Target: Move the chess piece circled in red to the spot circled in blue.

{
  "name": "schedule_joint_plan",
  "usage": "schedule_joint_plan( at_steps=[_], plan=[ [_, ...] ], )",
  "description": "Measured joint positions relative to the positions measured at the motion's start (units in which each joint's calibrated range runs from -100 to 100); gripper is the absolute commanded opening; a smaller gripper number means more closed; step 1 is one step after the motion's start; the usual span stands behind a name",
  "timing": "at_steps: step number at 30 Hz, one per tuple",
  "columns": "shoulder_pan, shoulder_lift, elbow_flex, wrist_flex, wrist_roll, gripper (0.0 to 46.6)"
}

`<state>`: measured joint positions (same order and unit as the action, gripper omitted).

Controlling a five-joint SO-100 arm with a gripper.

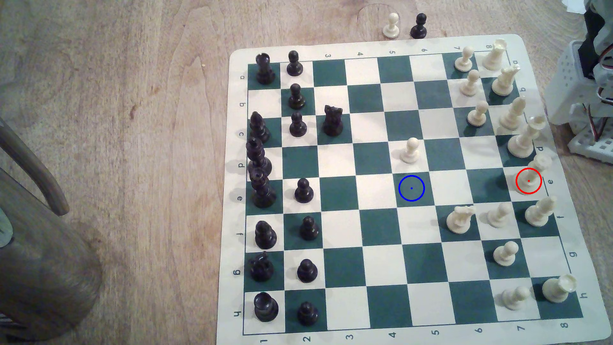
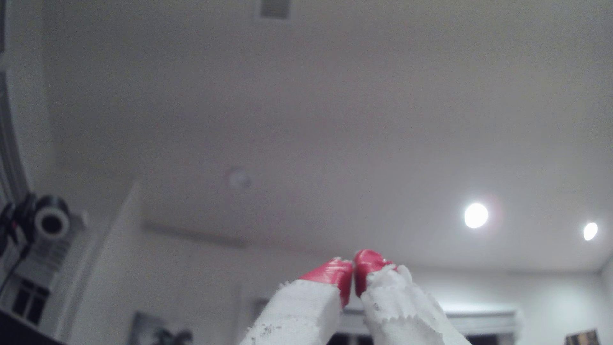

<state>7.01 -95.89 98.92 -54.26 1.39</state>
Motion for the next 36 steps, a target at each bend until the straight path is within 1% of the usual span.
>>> schedule_joint_plan(
  at_steps=[7, 12, 15, 19, 22, 23, 24, 26, 28, 31, 36],
  plan=[
    [-2.6, 0.0, 0.0, -5.7, 1.3, 0.2],
    [-4.1, 0.1, -2.3, -0.9, 1.5, 0.2],
    [-4.0, 0.3, -11.5, 11.5, 1.8, 0.2],
    [-1.6, 0.3, -20.4, 29.5, 1.8, 0.2],
    [-1.3, 0.3, -24.1, 35.6, 1.8, 0.2],
    [-1.0, 0.3, -27.7, 42.4, 1.8, 0.2],
    [-0.7, 0.3, -28.8, 44.9, 1.8, 0.2],
    [0.5, 0.2, -31.3, 49.3, 1.9, 0.2],
    [2.6, 0.2, -36.7, 57.1, 1.8, 0.2],
    [3.8, 0.2, -40.1, 61.8, 1.7, 0.2],
    [4.3, 0.2, -46.6, 80.7, 2.1, 0.2]
  ],
)
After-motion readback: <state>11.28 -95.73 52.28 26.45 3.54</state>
